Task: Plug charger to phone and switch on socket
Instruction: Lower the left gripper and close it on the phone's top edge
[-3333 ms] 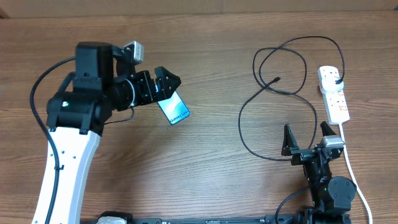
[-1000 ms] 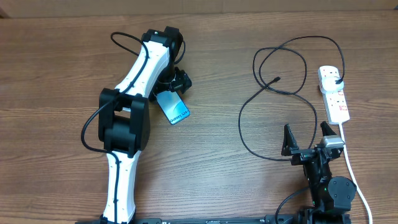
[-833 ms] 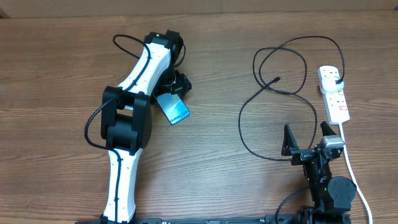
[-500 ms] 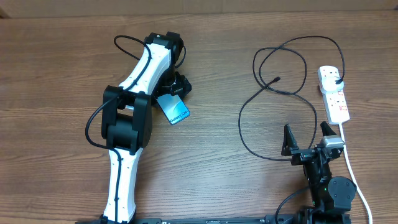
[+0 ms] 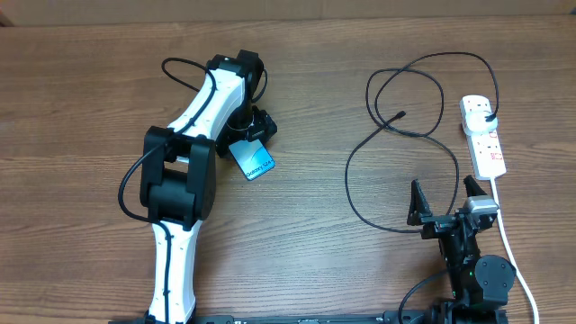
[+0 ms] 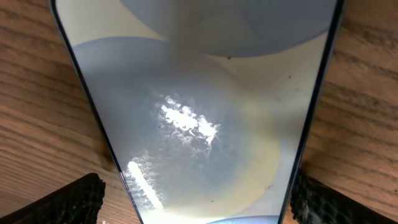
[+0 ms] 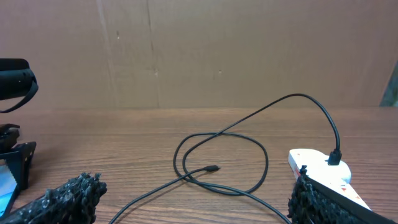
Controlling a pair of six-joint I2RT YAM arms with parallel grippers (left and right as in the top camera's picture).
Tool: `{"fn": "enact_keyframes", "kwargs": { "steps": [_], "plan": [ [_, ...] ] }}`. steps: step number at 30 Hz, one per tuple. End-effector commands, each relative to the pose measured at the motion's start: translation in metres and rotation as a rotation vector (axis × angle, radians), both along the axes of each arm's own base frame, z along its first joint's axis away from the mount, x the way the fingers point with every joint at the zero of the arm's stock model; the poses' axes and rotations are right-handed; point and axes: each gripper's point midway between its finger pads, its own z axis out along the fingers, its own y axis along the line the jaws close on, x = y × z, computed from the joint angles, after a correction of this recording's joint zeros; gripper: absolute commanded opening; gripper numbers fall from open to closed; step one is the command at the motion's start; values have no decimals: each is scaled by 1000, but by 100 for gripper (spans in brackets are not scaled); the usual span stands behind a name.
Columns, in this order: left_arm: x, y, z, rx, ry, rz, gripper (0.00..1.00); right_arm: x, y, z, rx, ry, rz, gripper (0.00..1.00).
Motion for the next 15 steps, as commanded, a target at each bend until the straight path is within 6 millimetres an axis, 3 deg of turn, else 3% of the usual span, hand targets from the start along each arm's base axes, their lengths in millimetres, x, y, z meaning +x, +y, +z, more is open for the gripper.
{"fn": "enact_keyframes", "kwargs": {
  "steps": [1,15],
  "plan": [
    [-32,11,-54,73,128,11,100,0,2,-2,-5,-5,9,100],
    [-25,0,-61,17,98,35,99,0,2,-2,-5,-5,9,100]
  ]
}}
